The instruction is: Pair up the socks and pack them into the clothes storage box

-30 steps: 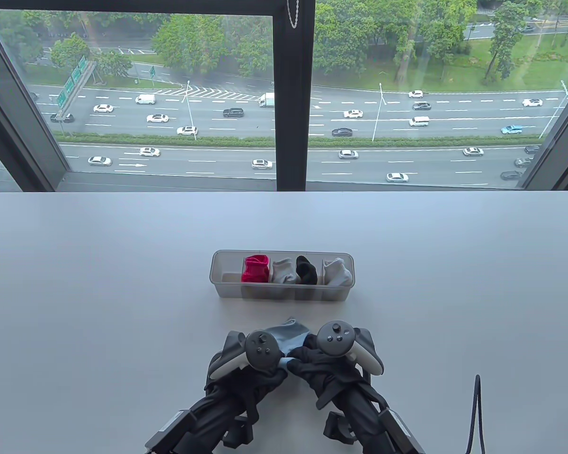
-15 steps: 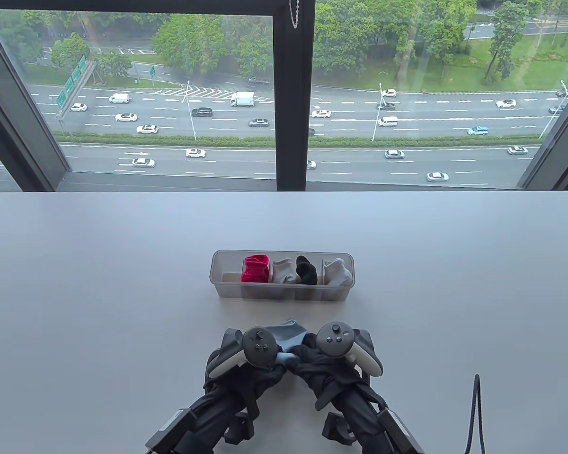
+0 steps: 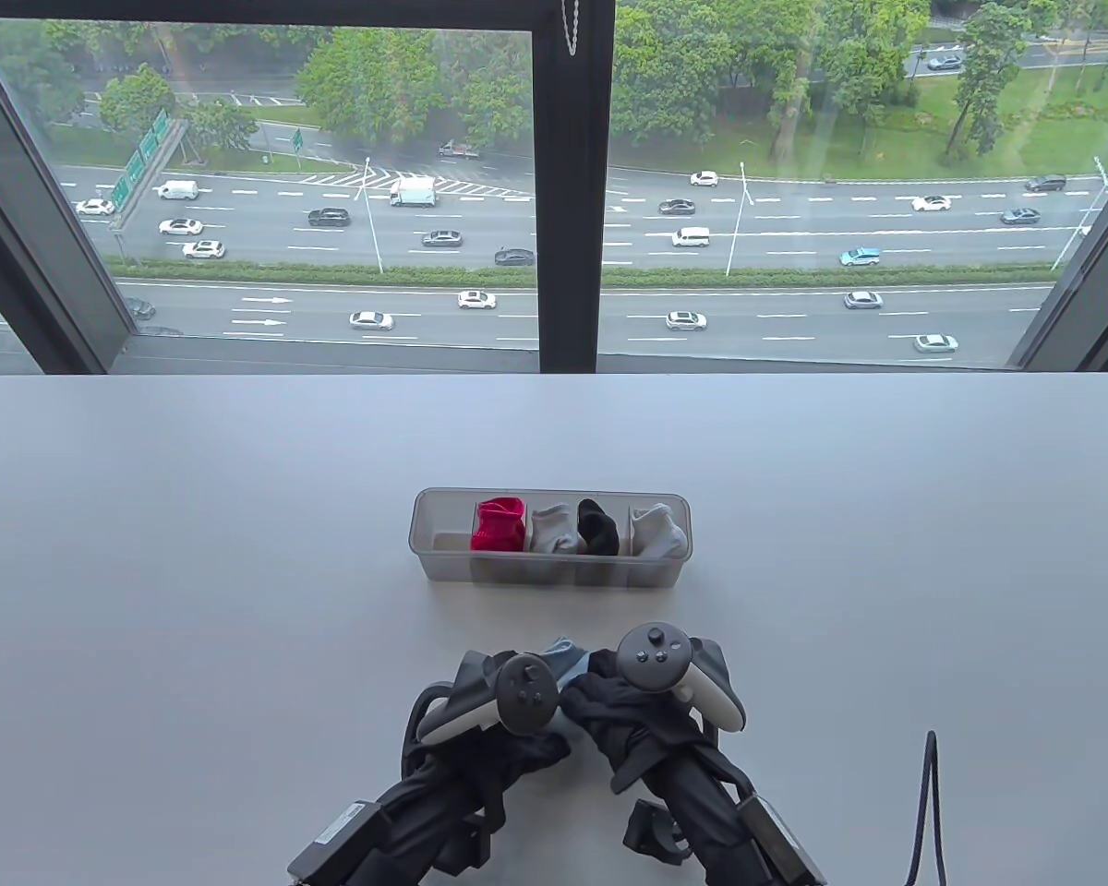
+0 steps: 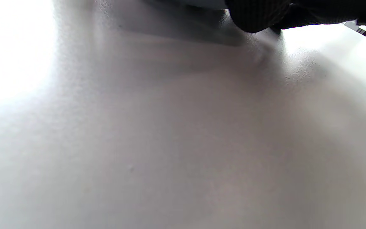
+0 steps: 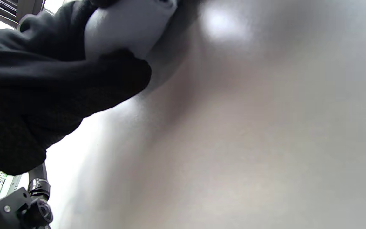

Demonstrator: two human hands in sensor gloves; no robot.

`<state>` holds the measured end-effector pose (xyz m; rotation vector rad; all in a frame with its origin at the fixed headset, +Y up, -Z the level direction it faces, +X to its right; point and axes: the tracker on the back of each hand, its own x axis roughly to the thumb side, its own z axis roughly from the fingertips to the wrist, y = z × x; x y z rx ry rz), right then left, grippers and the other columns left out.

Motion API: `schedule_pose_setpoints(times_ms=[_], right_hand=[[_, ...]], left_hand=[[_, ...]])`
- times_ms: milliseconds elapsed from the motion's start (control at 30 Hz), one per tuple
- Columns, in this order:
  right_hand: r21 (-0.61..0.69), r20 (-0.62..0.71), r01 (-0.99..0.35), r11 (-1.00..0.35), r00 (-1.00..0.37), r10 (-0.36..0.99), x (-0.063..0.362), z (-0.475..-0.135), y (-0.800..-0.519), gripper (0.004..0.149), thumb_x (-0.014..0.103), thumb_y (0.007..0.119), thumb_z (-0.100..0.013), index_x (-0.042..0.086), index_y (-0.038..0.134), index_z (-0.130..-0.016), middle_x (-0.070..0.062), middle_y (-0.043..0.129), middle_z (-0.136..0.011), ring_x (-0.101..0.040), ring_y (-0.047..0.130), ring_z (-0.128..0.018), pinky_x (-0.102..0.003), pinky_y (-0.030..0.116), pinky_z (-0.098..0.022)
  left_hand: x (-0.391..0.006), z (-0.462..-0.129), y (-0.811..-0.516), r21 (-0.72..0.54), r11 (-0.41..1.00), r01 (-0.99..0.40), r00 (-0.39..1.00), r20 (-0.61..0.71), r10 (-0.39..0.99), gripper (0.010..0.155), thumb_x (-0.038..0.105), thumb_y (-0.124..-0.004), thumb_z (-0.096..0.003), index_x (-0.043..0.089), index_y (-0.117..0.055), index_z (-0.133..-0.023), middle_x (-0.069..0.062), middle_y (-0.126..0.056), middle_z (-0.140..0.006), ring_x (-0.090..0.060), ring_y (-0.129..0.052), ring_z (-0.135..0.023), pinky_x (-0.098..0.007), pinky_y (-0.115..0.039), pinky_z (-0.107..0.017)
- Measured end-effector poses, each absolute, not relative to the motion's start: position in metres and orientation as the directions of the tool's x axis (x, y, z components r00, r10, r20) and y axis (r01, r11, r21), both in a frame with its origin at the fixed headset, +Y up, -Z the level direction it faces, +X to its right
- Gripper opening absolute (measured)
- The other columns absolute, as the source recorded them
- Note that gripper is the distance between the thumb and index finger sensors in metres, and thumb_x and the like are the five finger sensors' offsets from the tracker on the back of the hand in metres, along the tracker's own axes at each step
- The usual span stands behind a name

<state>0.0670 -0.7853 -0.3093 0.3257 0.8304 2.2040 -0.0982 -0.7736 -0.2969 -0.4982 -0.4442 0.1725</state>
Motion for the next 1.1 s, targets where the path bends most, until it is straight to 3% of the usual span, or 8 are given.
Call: schedule_pose_setpoints(times_ms=[167,267,467,600,667,800,933,1100], right_hand=[[0.611,-0.025,-0.585,-0.534,-0.688,0.725,0.068,-0.308,-0.782,0.047,0.04,0.047,-0.066,0.011,0.057,-0.101,-0.027,0.012,-0.116,-0.049,-0.007,-0.098,-0.068,0.002,-0.063],[0.654,0.023,-0.571,-0.497,-0.642,0.766,0.065,-0.307,-0.777,0.066,0.048,0.057,-0.061,0.019,0.03,-0.114,-0.027,0.002,-0.115,-0.048,-0.011,-0.097,-0.069,0.003,-0.066],[0.59,0.089,-0.54,-0.601,-0.695,0.713,0.061,-0.307,-0.771,0.048,0.045,0.051,-0.062,0.016,0.056,-0.101,-0.024,0.013,-0.117,-0.047,-0.005,-0.1,-0.068,0.007,-0.068],[0.582,0.019,-0.627,-0.518,-0.627,0.779,0.065,-0.309,-0.769,0.051,0.045,0.053,-0.063,0.013,0.055,-0.103,-0.025,0.008,-0.116,-0.047,-0.009,-0.099,-0.069,0.003,-0.067],[0.543,0.104,-0.565,-0.621,-0.689,0.718,0.066,-0.309,-0.765,0.059,0.047,0.057,-0.062,0.019,0.038,-0.111,-0.027,0.004,-0.116,-0.048,-0.008,-0.098,-0.069,0.007,-0.068],[0.568,0.055,-0.621,-0.54,-0.626,0.778,0.066,-0.31,-0.764,0.05,0.044,0.054,-0.064,0.013,0.053,-0.103,-0.024,0.01,-0.117,-0.047,-0.006,-0.1,-0.068,0.008,-0.069],[0.578,0.026,-0.645,-0.5,-0.598,0.801,0.065,-0.306,-0.769,0.049,0.043,0.048,-0.066,0.007,0.063,-0.095,-0.026,0.016,-0.116,-0.048,-0.004,-0.1,-0.069,0.009,-0.069],[0.566,0.104,-0.602,-0.563,-0.626,0.773,0.064,-0.305,-0.762,0.054,0.046,0.057,-0.063,0.014,0.049,-0.106,-0.027,0.007,-0.116,-0.049,-0.007,-0.098,-0.069,0.008,-0.067]], left_hand=[[-0.106,-0.295,-0.763,-0.339,0.926,-0.168,0.875,0.38,0.299,0.052,0.036,-0.073,-0.0554,0.011,-0.058,-0.098,-0.017,-0.032,-0.118,-0.047,-0.032,-0.111,-0.072,-0.031,-0.078],[-0.113,-0.299,-0.76,-0.407,0.893,-0.193,0.872,0.347,0.346,0.048,0.036,-0.066,-0.0569,0.007,-0.062,-0.095,-0.017,-0.037,-0.118,-0.046,-0.033,-0.111,-0.072,-0.03,-0.077],[-0.117,-0.299,-0.756,-0.383,0.903,-0.196,0.892,0.314,0.327,0.066,0.043,-0.067,-0.054,0.014,-0.036,-0.103,-0.02,-0.014,-0.117,-0.049,-0.017,-0.11,-0.072,-0.025,-0.077],[-0.114,-0.299,-0.746,-0.303,0.916,-0.265,0.859,0.358,0.367,0.051,0.035,-0.07,-0.0561,0.009,-0.058,-0.099,-0.016,-0.039,-0.117,-0.046,-0.036,-0.111,-0.072,-0.034,-0.077],[-0.113,-0.3,-0.745,-0.332,0.915,-0.231,0.861,0.368,0.35,0.051,0.033,-0.066,-0.0574,0.006,-0.058,-0.1,-0.016,-0.039,-0.117,-0.046,-0.034,-0.111,-0.072,-0.033,-0.077],[-0.108,-0.298,-0.747,-0.396,0.904,-0.163,0.874,0.367,0.319,0.054,0.039,-0.056,-0.0577,0.004,-0.05,-0.098,-0.02,-0.027,-0.116,-0.05,-0.026,-0.11,-0.072,-0.029,-0.077],[-0.106,-0.3,-0.747,-0.381,0.917,-0.121,0.894,0.36,0.268,0.057,0.046,-0.072,-0.0512,0.007,-0.056,-0.091,-0.02,-0.031,-0.115,-0.049,-0.032,-0.11,-0.072,-0.032,-0.078],[-0.11,-0.304,-0.743,-0.388,0.907,-0.163,0.877,0.364,0.314,0.045,0.042,-0.076,-0.0513,0.007,-0.072,-0.079,-0.019,-0.06,-0.108,-0.048,-0.06,-0.103,-0.071,-0.046,-0.075]])
